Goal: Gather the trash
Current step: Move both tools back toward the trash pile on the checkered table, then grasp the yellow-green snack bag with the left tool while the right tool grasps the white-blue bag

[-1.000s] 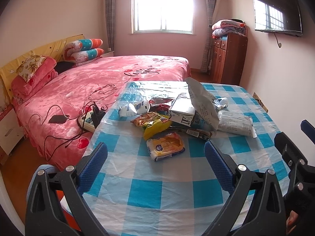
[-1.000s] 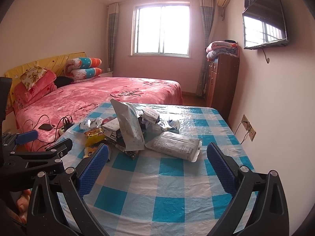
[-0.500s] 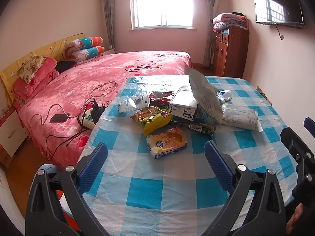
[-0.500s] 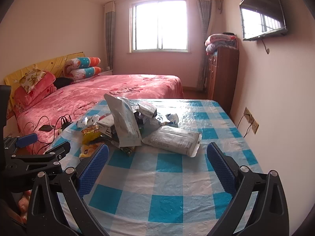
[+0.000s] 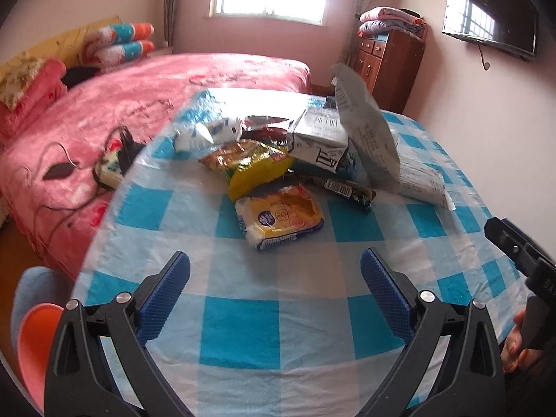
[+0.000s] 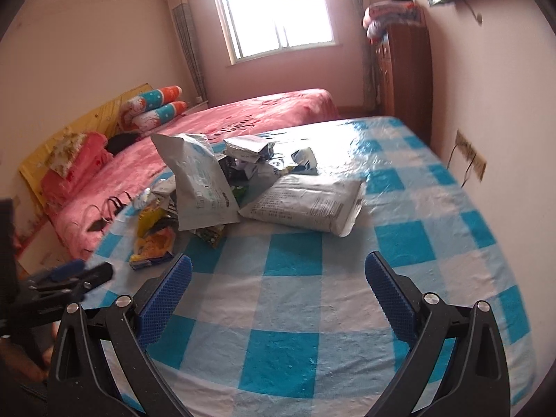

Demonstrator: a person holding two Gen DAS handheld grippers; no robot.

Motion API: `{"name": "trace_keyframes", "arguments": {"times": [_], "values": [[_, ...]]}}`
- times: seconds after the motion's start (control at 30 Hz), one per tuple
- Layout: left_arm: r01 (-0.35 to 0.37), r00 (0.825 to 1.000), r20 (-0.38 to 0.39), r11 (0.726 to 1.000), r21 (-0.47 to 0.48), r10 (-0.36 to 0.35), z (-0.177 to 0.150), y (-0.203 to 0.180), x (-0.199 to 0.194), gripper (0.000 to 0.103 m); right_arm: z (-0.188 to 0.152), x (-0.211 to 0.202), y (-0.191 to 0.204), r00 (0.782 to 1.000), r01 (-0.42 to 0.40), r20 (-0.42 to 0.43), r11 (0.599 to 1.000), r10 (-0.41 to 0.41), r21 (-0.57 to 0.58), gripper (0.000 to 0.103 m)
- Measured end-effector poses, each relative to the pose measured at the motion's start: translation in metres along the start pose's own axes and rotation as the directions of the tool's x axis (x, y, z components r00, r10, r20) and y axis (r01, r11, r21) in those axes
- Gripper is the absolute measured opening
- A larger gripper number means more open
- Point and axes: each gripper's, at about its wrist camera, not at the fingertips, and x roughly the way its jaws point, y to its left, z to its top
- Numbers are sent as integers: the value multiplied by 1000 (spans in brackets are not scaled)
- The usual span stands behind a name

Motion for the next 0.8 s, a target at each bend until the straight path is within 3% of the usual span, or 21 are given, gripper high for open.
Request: {"name": "trace_keyframes", "arguments": {"times": [0.13, 0.3, 0.4, 0.53, 0.63, 0.7, 0.8], "values": [[-21, 999, -45, 999, -37, 19, 5, 8, 19, 99, 2, 8, -6, 997, -69, -34, 997, 70, 46, 99], [-35, 999, -38, 998, -51, 33, 26, 21, 29, 99, 11, 16, -5, 988, -141, -52, 989, 143, 53, 99], [-5, 999, -54, 993, -121, -2, 40, 36, 38, 99, 22, 23, 0, 982, -179, -55, 983, 181, 48, 99], [64, 995, -61, 961, -270, -83, 57, 57, 51, 99, 40, 32, 7, 978, -203, -51, 979, 204, 23, 98], [66, 992, -84, 946, -318, -98, 67, 61, 66, 99, 55, 44, 17, 971, -231, -55, 973, 231, 4, 97], [38, 993, -95, 943, -330, -73, 73, 62, 76, 99, 62, 52, 23, 970, -239, -56, 971, 238, -12, 94], [8, 993, -109, 940, -341, -48, 82, 64, 90, 99, 70, 67, 35, 966, -252, -72, 967, 249, -41, 83]]}}
